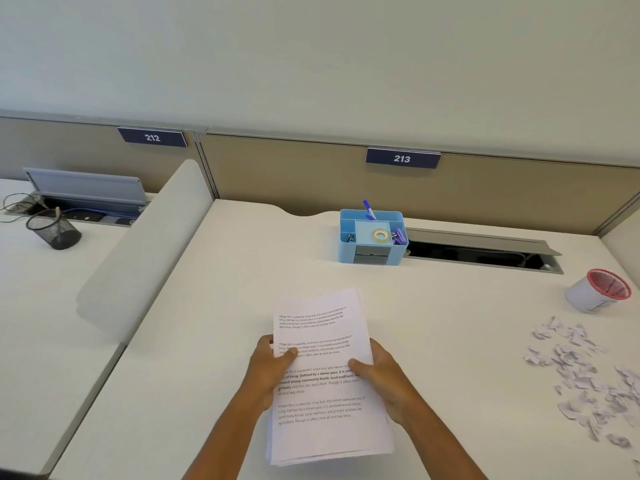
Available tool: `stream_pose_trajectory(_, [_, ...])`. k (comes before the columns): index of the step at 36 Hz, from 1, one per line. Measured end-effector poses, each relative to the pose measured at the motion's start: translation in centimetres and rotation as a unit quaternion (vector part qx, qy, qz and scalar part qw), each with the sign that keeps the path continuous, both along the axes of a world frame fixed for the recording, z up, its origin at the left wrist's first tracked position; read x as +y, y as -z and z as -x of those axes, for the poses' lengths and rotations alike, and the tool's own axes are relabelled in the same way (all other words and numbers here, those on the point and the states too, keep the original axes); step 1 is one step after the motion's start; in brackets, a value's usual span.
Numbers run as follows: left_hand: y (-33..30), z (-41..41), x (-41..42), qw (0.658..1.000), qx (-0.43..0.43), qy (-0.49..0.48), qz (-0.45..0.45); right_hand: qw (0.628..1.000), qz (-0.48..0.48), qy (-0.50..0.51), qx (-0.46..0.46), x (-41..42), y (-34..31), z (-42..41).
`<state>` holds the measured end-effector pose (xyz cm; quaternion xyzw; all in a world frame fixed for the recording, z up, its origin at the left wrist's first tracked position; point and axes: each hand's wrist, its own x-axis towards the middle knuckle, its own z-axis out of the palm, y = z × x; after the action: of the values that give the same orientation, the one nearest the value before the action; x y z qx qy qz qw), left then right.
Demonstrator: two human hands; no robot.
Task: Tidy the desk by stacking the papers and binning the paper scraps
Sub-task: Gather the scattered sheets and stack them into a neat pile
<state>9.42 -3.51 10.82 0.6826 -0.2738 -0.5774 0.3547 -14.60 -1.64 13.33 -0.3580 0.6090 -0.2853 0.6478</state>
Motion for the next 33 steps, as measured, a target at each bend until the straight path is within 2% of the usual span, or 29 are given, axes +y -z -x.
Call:
stream_pose_trajectory(6, [-0.8,0.7,-0.1,0.999,-0.019,-0.015,0.047,0.999,0.044,0.024,0.015,0.0,-0.1,-0.4])
stream_pose_trajectory(12, [-2.5,1.4,-0.8,0.992,-0.042,-0.006,0.117,0.991,0.085,0.102,0.017,-0.6,-0.2,-0.5])
stream_pose_trajectory(19, [-4.1,2.4,-0.8,0.979,-0.016,0.013,0.202,0.977,0.134,0.168,0.003,-1.0,-0.6,-1.0])
stream_pose_trajectory(33, [-4.3,3.4,-0.1,0.975,-0.011,0.005,0.221,0.974,0.145,0.175,0.023,-0.7,0.5,-1.6])
